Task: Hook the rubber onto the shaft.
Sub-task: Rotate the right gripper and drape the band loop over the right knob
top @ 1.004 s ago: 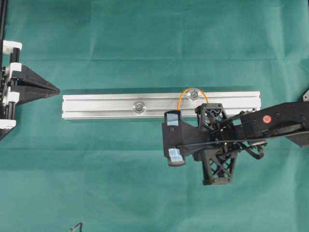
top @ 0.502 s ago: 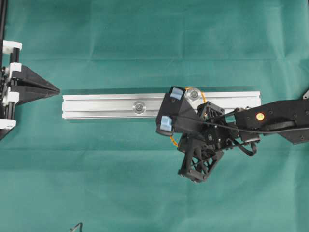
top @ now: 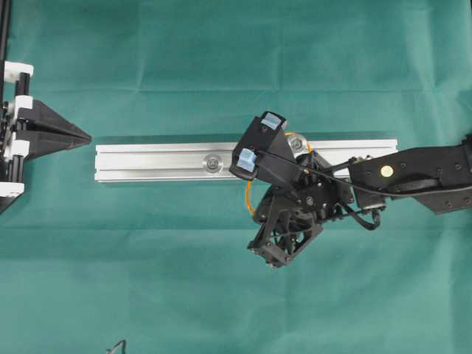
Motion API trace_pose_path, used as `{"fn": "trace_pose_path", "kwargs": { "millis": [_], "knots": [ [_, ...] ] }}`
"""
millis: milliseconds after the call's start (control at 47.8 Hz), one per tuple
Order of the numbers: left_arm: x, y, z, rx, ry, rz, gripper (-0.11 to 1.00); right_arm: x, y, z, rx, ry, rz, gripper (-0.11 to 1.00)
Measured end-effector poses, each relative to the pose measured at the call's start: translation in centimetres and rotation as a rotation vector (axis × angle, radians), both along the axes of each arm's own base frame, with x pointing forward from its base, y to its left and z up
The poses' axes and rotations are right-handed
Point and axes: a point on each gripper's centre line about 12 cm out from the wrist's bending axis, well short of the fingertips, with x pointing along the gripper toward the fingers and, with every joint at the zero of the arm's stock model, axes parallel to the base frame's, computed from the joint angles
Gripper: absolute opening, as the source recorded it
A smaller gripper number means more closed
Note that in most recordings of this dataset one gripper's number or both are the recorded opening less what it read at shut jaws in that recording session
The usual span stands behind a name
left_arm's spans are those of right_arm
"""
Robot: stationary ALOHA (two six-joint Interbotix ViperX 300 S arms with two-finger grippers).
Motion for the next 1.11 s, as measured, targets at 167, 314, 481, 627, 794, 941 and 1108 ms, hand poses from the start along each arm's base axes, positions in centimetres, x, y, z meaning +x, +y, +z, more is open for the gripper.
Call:
{"fn": "trace_pose_path", "kwargs": {
  "millis": [167, 314, 481, 627, 794, 941, 1108],
  "knots": [
    [0.0, 0.0, 0.0, 0.0, -0.002, 0.0, 0.0, 1.1, -0.1, 0.2, 0.007, -0.027, -0.01, 0.07],
    [0.0, 0.0, 0.0, 0.0, -0.002, 0.0, 0.0, 1.7, -0.3, 0.1, 0.006, -0.03, -0.016, 0.07],
    [0.0, 0.0, 0.0, 0.002, -0.002, 0.0, 0.0, 2.1, -0.6, 0.1, 0.012, -0.031, -0.032, 0.07],
    [0.0, 0.0, 0.0, 0.0, -0.002, 0.0, 0.0, 2.3, -1.3, 0.1, 0.042, -0.032, -0.089, 0.07],
    [0.0, 0.0, 0.0, 0.0, -0.002, 0.0, 0.0, 2.4, -1.9, 0.1, 0.078, -0.032, -0.15, 0.07],
    [0.0, 0.0, 0.0, 0.0, 0.0, 0.0, 0.0, 2.5, -2.2, 0.1, 0.097, -0.029, -0.184, 0.07],
    [0.0, 0.0, 0.0, 0.0, -0.002, 0.0, 0.0, 2.6, -2.7, 0.2, 0.127, -0.029, -0.235, 0.07]
  ]
}}
